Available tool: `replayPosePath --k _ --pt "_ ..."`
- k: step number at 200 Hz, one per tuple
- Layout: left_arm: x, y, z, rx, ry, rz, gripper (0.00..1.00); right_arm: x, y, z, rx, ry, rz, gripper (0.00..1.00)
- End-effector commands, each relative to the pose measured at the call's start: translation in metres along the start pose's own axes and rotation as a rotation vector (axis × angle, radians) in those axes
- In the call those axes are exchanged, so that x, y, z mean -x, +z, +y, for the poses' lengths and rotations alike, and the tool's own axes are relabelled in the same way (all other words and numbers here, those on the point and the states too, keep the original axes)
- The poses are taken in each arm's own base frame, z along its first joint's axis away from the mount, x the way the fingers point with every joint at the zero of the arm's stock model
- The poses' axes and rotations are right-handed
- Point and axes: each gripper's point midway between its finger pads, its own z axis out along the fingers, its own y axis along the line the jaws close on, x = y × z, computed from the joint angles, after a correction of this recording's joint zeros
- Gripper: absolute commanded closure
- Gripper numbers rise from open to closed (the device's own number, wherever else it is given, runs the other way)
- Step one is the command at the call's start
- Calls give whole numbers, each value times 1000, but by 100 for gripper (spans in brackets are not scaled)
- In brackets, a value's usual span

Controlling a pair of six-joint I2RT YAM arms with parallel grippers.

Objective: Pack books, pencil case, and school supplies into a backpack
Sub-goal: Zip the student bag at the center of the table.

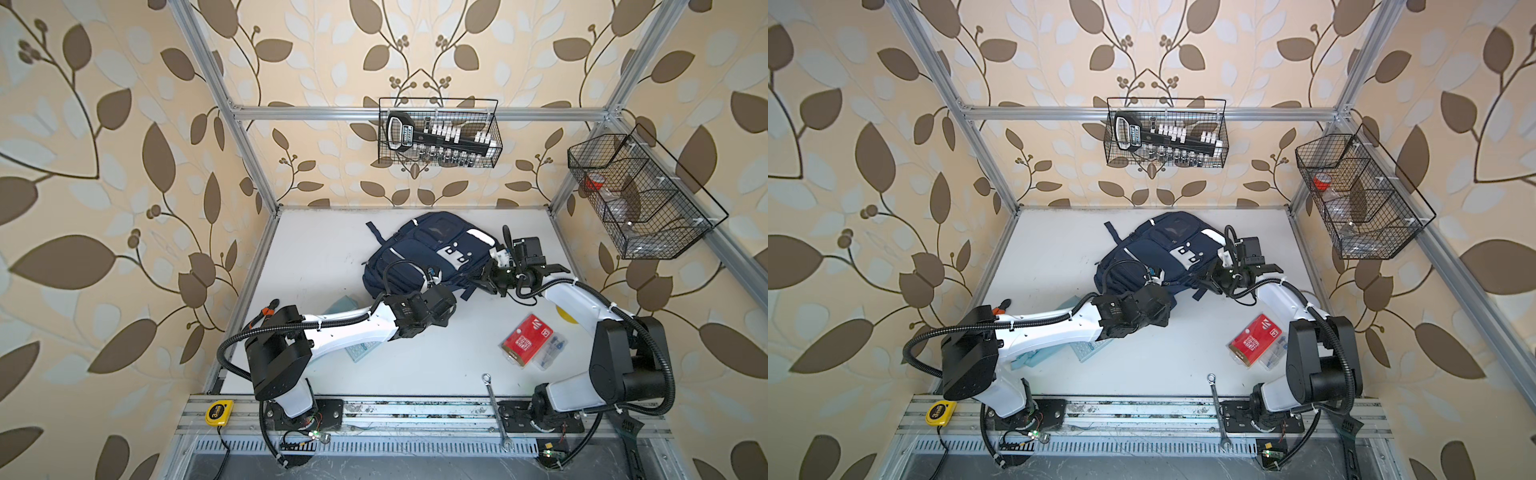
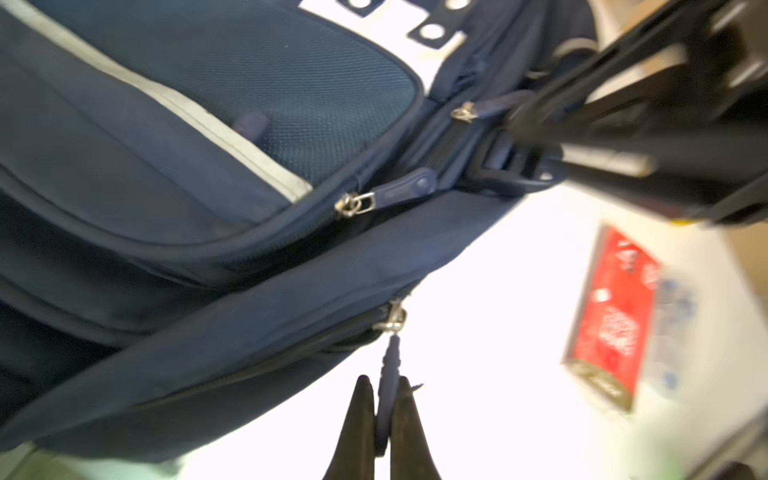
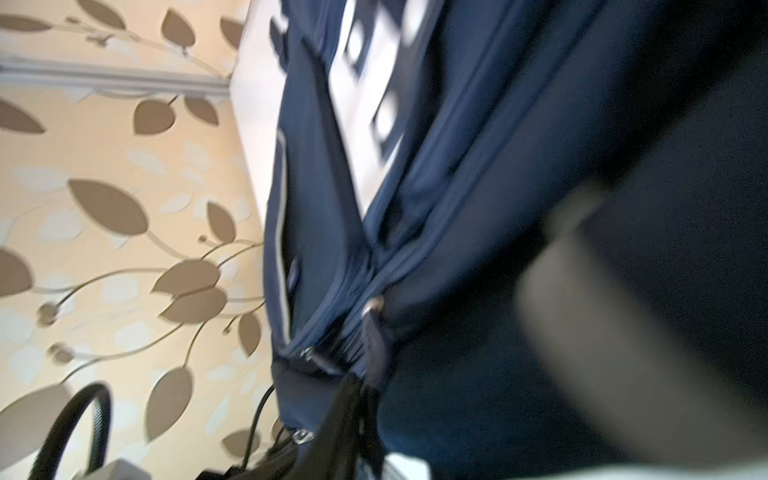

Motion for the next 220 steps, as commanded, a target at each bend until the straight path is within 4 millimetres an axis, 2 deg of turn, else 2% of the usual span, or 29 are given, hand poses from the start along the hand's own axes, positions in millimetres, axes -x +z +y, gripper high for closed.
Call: replayPosePath --k 1,8,27,45,58,68,100,140,148,176,187,199,220 --pt "5 -18 25 74 66 -5 100 8 -40 20 -59 -135 -205 35" --pt "9 -19 20 58 77 -12 100 -3 -49 27 -45 -134 -223 32" --pt "14 -21 6 -18 120 -35 100 -31 -66 27 19 -27 -259 24" --pt "14 -22 -6 -83 168 -29 100 -68 -53 25 87 87 -216 24" --pt "12 -24 -14 -115 198 -2 100 -91 -40 34 106 102 -197 24" --pt "10 -26 -19 -138 216 19 100 -101 -31 40 110 111 -193 24" --pt "5 -35 -24 -171 258 74 100 -116 -6 51 118 196 -171 24" --pt "-6 -42 -36 -240 315 147 100 -106 26 39 118 299 -211 26" --pt "-6 -42 -36 -241 320 153 100 -106 34 35 115 323 -195 30" --pt "-6 -45 -34 -243 325 142 100 -111 59 18 128 406 -162 55" --pt "-6 -47 -34 -249 335 144 100 -109 63 18 129 407 -163 72" --pt "-7 -45 -27 -207 358 157 100 -99 64 15 91 370 -173 100" --pt "-15 -46 9 -2 380 235 100 -63 47 -10 -37 306 -258 100"
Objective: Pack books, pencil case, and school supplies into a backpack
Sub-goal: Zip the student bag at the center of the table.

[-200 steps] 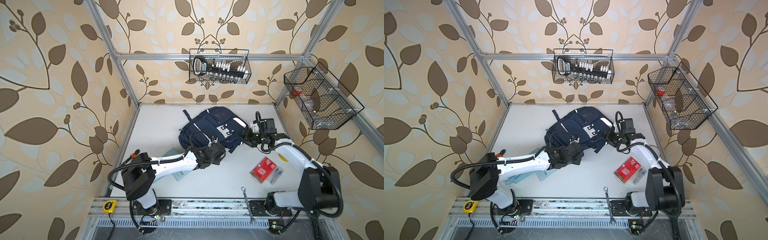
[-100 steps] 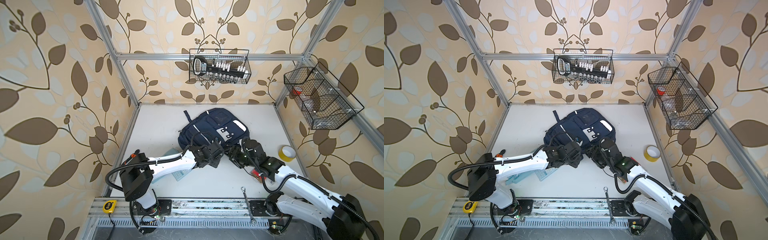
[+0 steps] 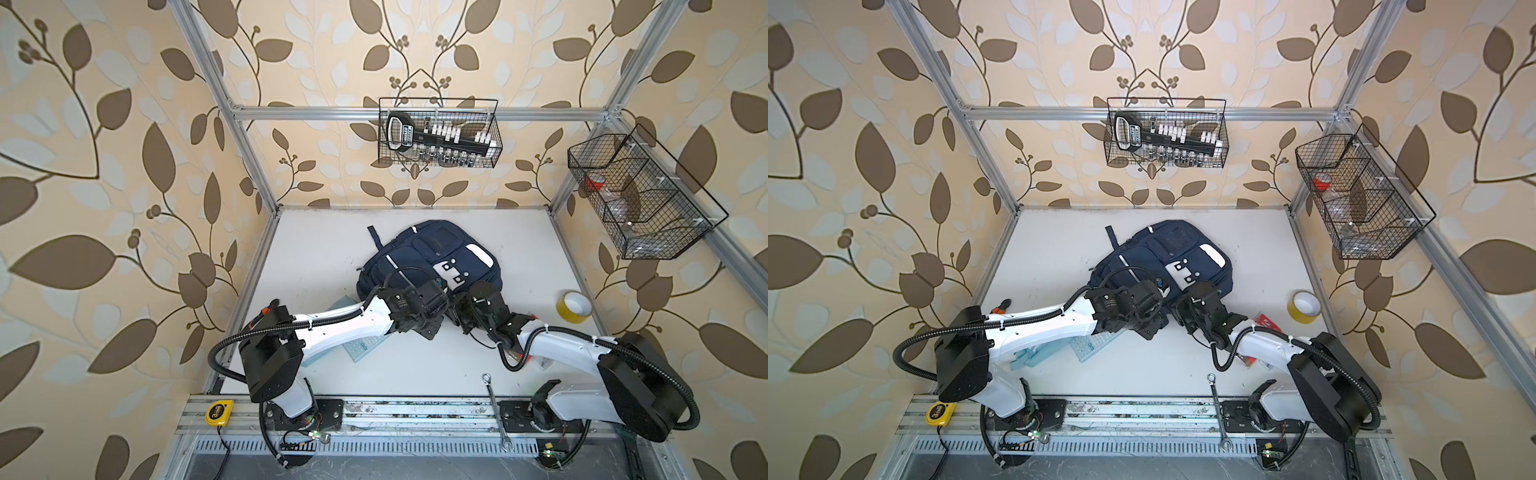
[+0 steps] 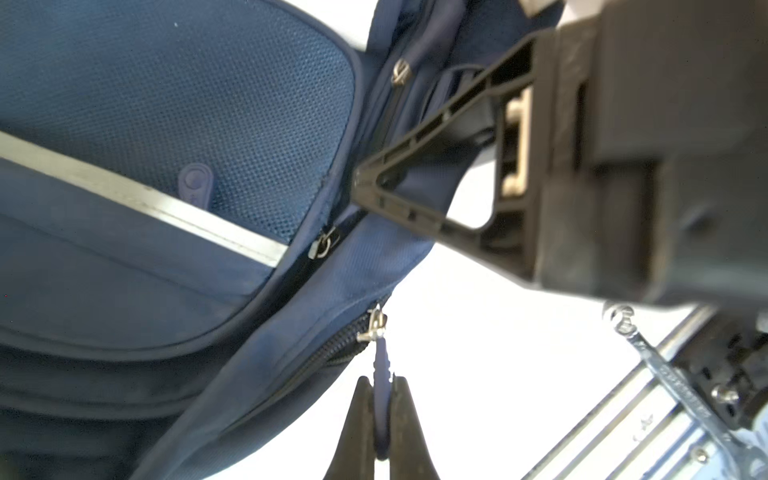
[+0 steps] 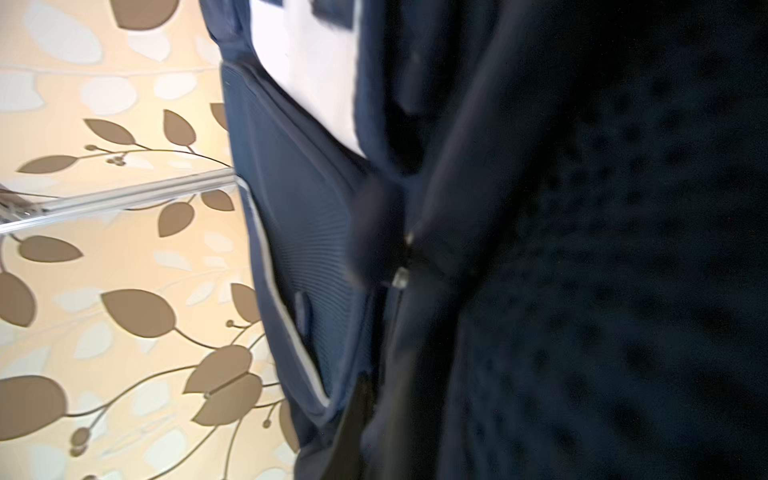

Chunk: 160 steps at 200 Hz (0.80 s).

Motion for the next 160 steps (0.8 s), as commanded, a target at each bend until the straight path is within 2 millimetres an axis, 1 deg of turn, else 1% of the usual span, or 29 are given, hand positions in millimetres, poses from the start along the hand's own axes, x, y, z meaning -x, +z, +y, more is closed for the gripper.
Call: replayPosePath --k 1,10,11,16,22,37,55,63,70,80,92,97,111,119,127,140,152,160 --pt "7 -30 17 119 26 13 100 55 -10 -6 -84 -71 -161 100" --pt "-6 -33 30 176 11 57 100 78 -19 -9 -111 -92 -207 100" --pt "-8 -33 31 183 11 63 100 83 -21 -11 -118 -88 -217 100" --pt "-15 -35 36 206 6 84 100 90 -24 -14 -140 -100 -221 100" --pt "-23 -36 42 225 -4 103 100 104 -28 -16 -149 -105 -239 100" --pt "-38 -35 53 270 -17 132 100 123 -32 -17 -159 -117 -228 100" --pt "-46 -29 61 298 -27 153 100 137 -36 -19 -163 -123 -215 100" --pt "-46 -25 59 287 -29 155 100 140 -40 -18 -154 -124 -211 100" --pt "-45 -19 53 255 -26 158 100 141 -42 -18 -149 -130 -212 100" --pt "-45 -11 40 188 -19 184 100 142 -45 -15 -145 -148 -216 100" --pt "-51 0 21 113 26 244 100 145 -48 -12 -149 -172 -231 100" --pt "-56 2 16 100 46 269 100 147 -48 -10 -149 -188 -236 100" --pt "-69 2 16 111 69 324 100 159 -51 -10 -190 -219 -253 100" --pt "-79 -1 14 84 71 356 100 165 -50 -14 -197 -204 -240 100" --pt "-87 -5 11 53 72 382 100 167 -48 -11 -179 -229 -213 100" --pt "-94 -8 7 12 57 386 100 161 -42 -2 -133 -242 -163 100" --pt "-95 -2 2 -13 50 386 100 150 -41 7 -106 -256 -151 100" --pt "-92 4 -1 -16 32 388 100 141 -41 11 -89 -262 -145 100"
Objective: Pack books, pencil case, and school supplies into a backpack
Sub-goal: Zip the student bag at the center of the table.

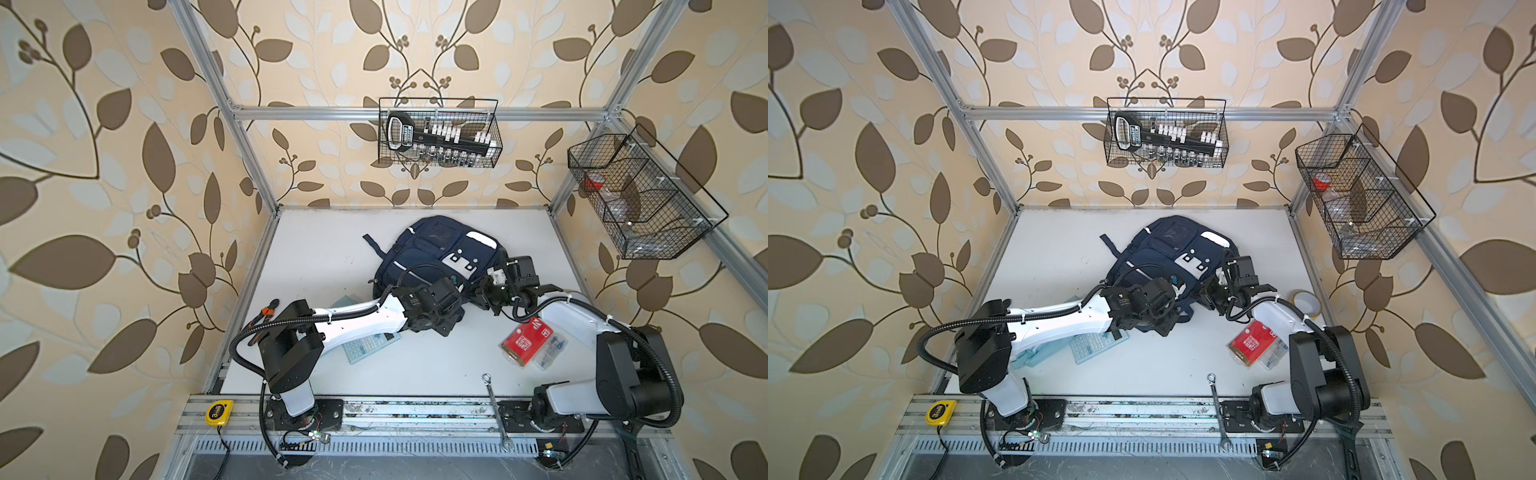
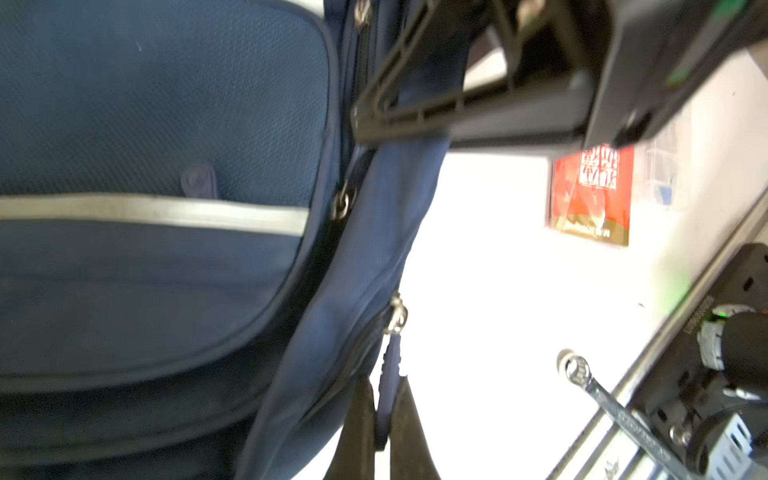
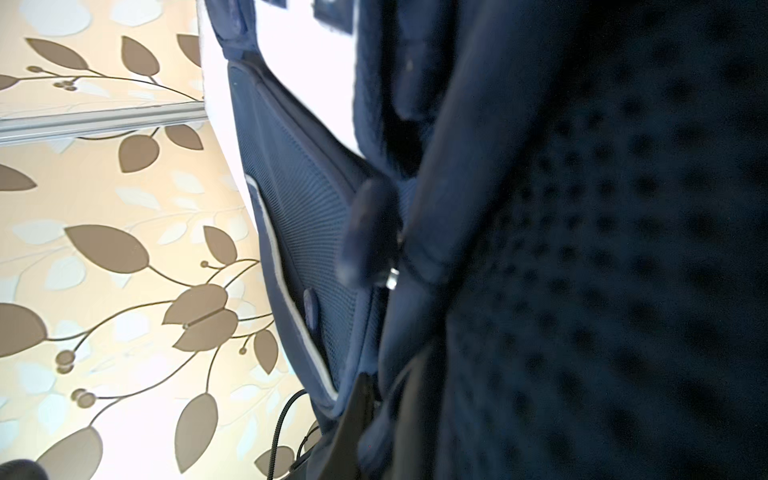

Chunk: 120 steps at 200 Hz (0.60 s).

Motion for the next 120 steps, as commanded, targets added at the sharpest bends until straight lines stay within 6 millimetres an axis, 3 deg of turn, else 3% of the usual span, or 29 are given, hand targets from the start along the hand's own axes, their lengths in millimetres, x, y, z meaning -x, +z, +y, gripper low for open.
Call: replayPosePath --k 1,13,33,47,74,105,120 --pt "-108 -27 25 77 -16 423 100 70 -27 11 -32 -82 -345 100" --pt "-98 -14 14 29 -60 389 100 59 -26 14 -3 -55 -339 100" --pt "-83 4 -22 -152 -136 340 100 49 -30 13 19 -41 -343 100" --pt "-75 6 -29 -166 -141 293 100 49 -34 10 0 -51 -357 100" --pt "-87 -10 -15 -67 -153 309 100 71 -42 -5 -71 -61 -406 100" --pt "-132 -45 21 59 -229 365 100 127 -62 -21 -139 -44 -462 100" --pt "-154 -49 34 100 -269 403 100 147 -70 -14 -119 -35 -473 100"
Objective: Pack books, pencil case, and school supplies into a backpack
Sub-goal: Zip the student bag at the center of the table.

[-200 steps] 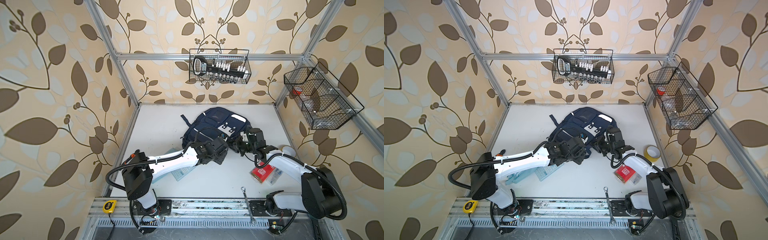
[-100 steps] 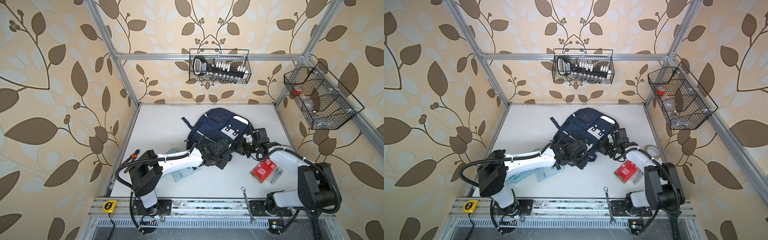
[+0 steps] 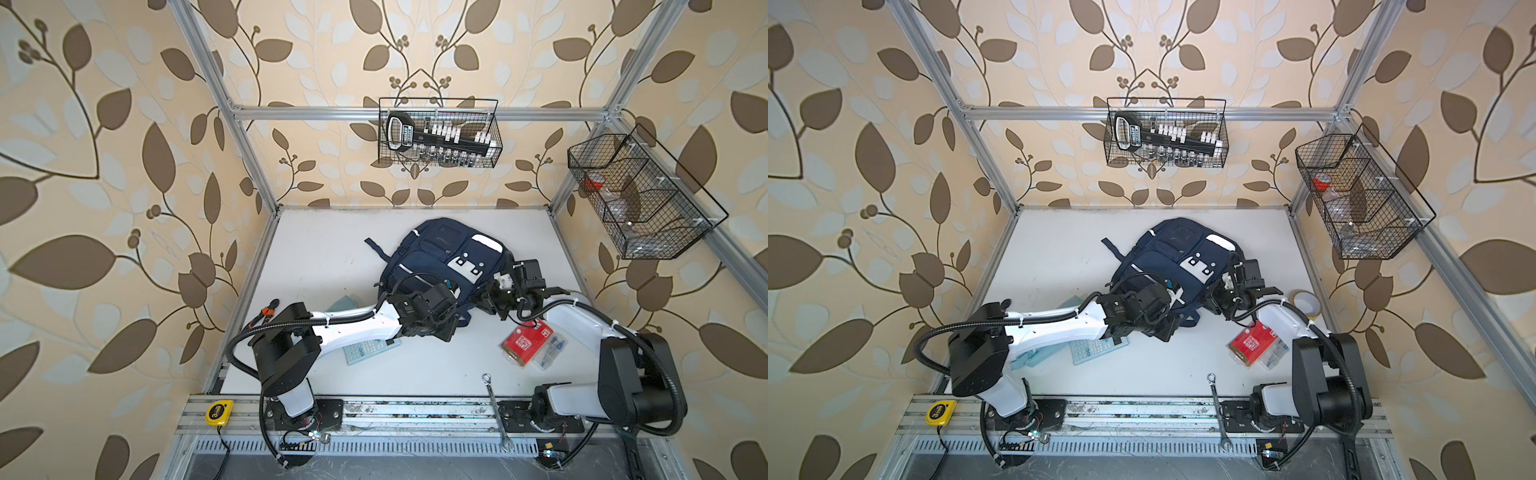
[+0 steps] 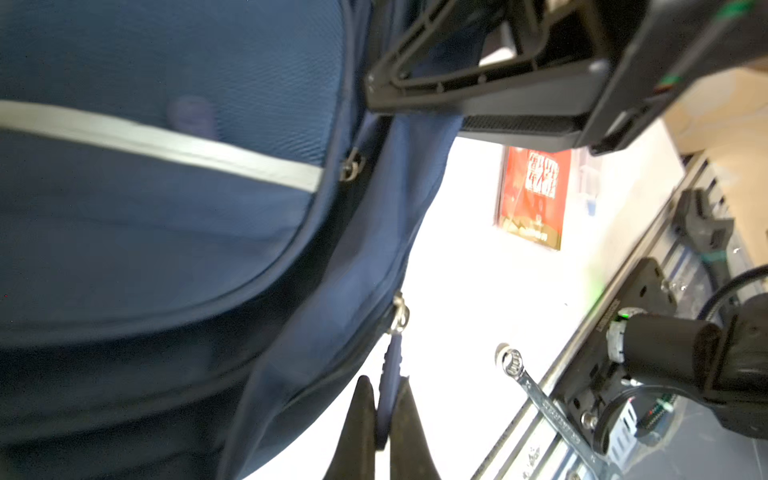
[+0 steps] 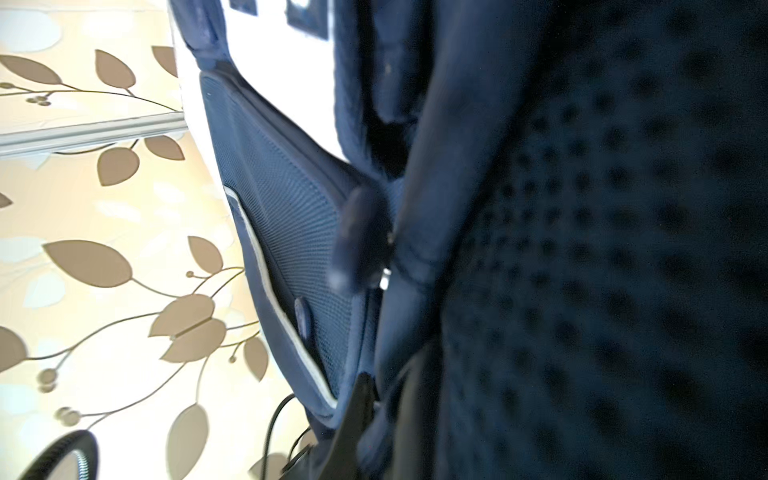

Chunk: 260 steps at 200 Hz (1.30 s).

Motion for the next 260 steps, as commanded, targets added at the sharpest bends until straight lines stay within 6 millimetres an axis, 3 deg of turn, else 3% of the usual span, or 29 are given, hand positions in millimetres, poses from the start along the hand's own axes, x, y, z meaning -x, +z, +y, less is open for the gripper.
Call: replayPosePath --k 1,31,54,71,72,77,85,100,112,137,183,210,260 --pt "-134 -59 70 276 -119 435 100 142 -62 11 -73 -85 -516 100" --pt "-134 -64 89 263 -229 393 100 141 -58 25 -44 -107 -491 100" --pt "-108 -52 76 182 -239 335 100 113 -47 31 -12 -143 -440 100" --pt "-92 -40 66 174 -225 339 100 77 -42 31 6 -141 -419 67" --pt "-92 -38 66 176 -225 342 100 72 -42 32 12 -140 -417 60" --pt "-90 -36 64 172 -220 339 100 59 -40 31 22 -139 -413 47" --pt "-84 -32 60 160 -213 326 100 37 -37 30 38 -109 -413 33" --pt "-77 -27 55 157 -196 320 100 4 -31 28 84 -71 -424 25" --pt "-73 -25 49 151 -176 313 100 -15 -28 32 158 -36 -427 24" --pt "-61 -29 33 106 -166 256 100 -32 -21 43 219 20 -388 30" --pt "-23 -50 3 30 -143 116 100 -80 -18 38 143 71 -393 30" --pt "-11 -50 -11 -3 -130 92 100 -104 -7 21 97 104 -354 32" --pt "7 -57 -31 -35 -90 58 100 -95 8 3 84 167 -375 30"
